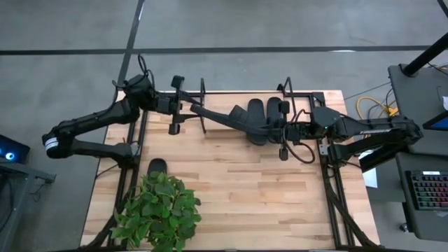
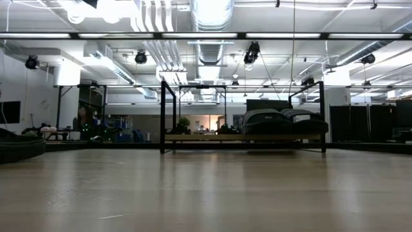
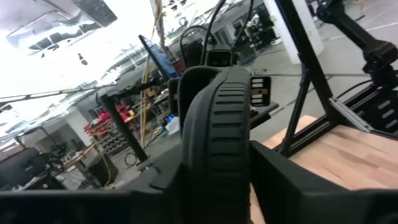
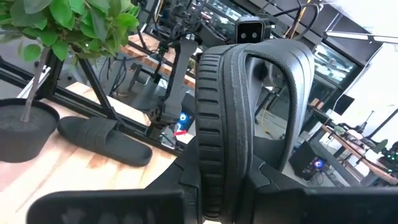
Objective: Pick and place slides into the shelf
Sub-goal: Put the black slipper on the shelf
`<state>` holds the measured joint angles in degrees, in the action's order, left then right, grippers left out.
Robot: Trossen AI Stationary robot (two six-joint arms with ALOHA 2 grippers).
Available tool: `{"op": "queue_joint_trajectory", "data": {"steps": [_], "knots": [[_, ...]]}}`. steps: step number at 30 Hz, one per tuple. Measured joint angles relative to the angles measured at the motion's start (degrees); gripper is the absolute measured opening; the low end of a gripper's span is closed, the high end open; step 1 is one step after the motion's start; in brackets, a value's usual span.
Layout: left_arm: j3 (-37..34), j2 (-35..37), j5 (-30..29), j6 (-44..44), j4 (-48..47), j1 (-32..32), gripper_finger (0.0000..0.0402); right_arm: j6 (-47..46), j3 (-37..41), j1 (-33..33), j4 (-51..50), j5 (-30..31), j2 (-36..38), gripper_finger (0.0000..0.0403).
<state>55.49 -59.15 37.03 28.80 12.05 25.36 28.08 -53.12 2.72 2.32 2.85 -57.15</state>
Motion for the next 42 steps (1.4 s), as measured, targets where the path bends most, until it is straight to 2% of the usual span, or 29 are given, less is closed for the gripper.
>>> {"op": "queue_joint_trajectory", "data": {"steps": [5,9,13,18,24,26,30,31,33,36,39,42], "knots": [[-0.14,-0.49,1.38,-0.20,0.88,-0.09,0.0045,0.28,-0.02,-0.04,0.18,0.42,0.29,0.0033],[-0.29,-0.41,-0.86,-2.70,2.96,-0.10,0.0045,0.38,-0.08,-0.04,0.53,0.77,0.37,0.0055],[-0.30,0.22,-5.45,-3.10,2.91,-0.34,0.0045,-2.89,-0.13,-0.02,-0.11,6.76,1.24,0.0104],[-0.56,3.07,-17.63,-2.07,1.57,-0.81,0.0045,-7.38,-0.13,-0.07,-2.10,13.45,3.60,0.0145],[0.01,3.74,-30.31,2.20,-1.65,-3.43,0.0044,-12.42,-0.11,-0.07,-2.17,19.09,4.36,0.0160],[0.15,2.92,-40.43,5.35,-2.02,-5.14,0.0044,-13.65,-0.11,0.04,-1.83,21.50,4.16,0.0160],[1.16,0.86,-59.73,12.92,-2.48,-9.66,0.0044,-15.54,-0.07,0.13,-2.05,22.32,4.28,0.0159],[1.50,0.24,-61.71,15.51,-2.54,-10.73,0.0044,-15.64,-0.07,0.12,-1.97,22.42,4.41,0.0160],[1.91,-1.07,-62.04,19.63,-3.83,-12.34,0.0044,-15.01,-0.07,0.14,-1.49,22.51,4.54,0.0162],[3.48,-3.87,-64.54,21.68,-4.65,-14.66,0.0043,-14.58,-0.40,0.08,-1.55,22.46,4.30,0.0164],[6.33,-7.26,-68.27,24.89,-3.56,-17.21,0.0043,-14.63,-3.79,-0.02,-4.12,22.62,3.03,0.0164],[9.41,-11.95,-74.71,29.57,-3.60,-19.26,0.0043,-15.27,-9.42,-0.14,-9.89,23.36,0.77,0.0164]]}}
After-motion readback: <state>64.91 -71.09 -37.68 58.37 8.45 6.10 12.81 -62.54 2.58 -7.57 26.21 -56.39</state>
